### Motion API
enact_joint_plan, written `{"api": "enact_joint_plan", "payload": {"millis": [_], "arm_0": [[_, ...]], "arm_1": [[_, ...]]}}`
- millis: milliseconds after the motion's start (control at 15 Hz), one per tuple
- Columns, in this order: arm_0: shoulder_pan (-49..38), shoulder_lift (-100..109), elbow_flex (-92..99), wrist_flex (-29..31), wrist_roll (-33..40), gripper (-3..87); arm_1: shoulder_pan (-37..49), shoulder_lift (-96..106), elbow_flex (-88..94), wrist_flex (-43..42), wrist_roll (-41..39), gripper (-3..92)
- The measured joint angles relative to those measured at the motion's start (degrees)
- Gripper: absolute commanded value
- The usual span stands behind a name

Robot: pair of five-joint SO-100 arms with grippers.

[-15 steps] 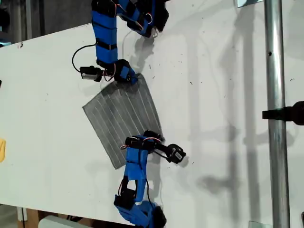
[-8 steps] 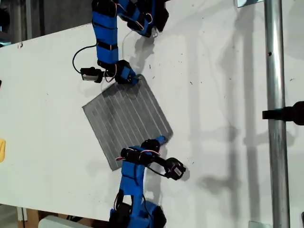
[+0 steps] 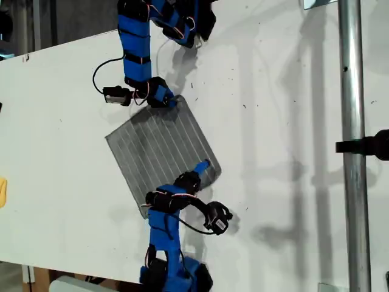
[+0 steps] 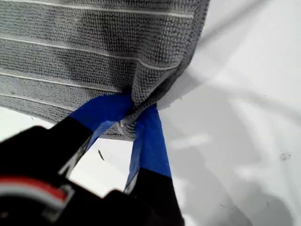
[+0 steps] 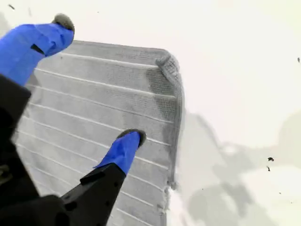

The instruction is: Grasp corners of a towel and fold twice.

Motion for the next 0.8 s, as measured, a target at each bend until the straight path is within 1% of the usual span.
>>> {"api": "enact_joint_plan", "payload": {"millis": [267,333,400,467,533,600,667,800], "arm_0": [[0.00,-11.69,-1.58,-3.08,-0.35,39.0],[0.00,-14.41,-1.58,-4.04,-0.62,37.0],[0.00,-17.23,-1.67,-5.01,-1.05,32.4],[0.00,-19.16,-2.90,-5.01,-1.67,24.1],[-0.35,-20.83,-4.13,-5.10,-2.72,13.8],[-0.70,-21.45,-5.10,-5.71,-3.43,1.4],[-0.70,-21.80,-5.27,-5.71,-3.69,-1.3],[-1.41,-21.80,-5.36,-5.71,-4.22,-1.3]], "arm_1": [[0.00,0.00,0.00,0.00,0.00,-0.3],[0.00,0.00,0.09,-0.09,0.00,-0.3],[0.00,0.09,0.09,-0.09,0.00,-0.3],[-0.09,0.18,0.26,-0.09,0.18,-0.3],[-0.26,0.70,0.97,-0.18,0.35,-0.3],[-0.26,1.58,1.76,-0.18,0.35,-0.3],[-0.35,2.29,2.55,-0.44,0.53,-0.3],[-0.53,3.52,3.34,-1.05,0.88,-0.3]]}}
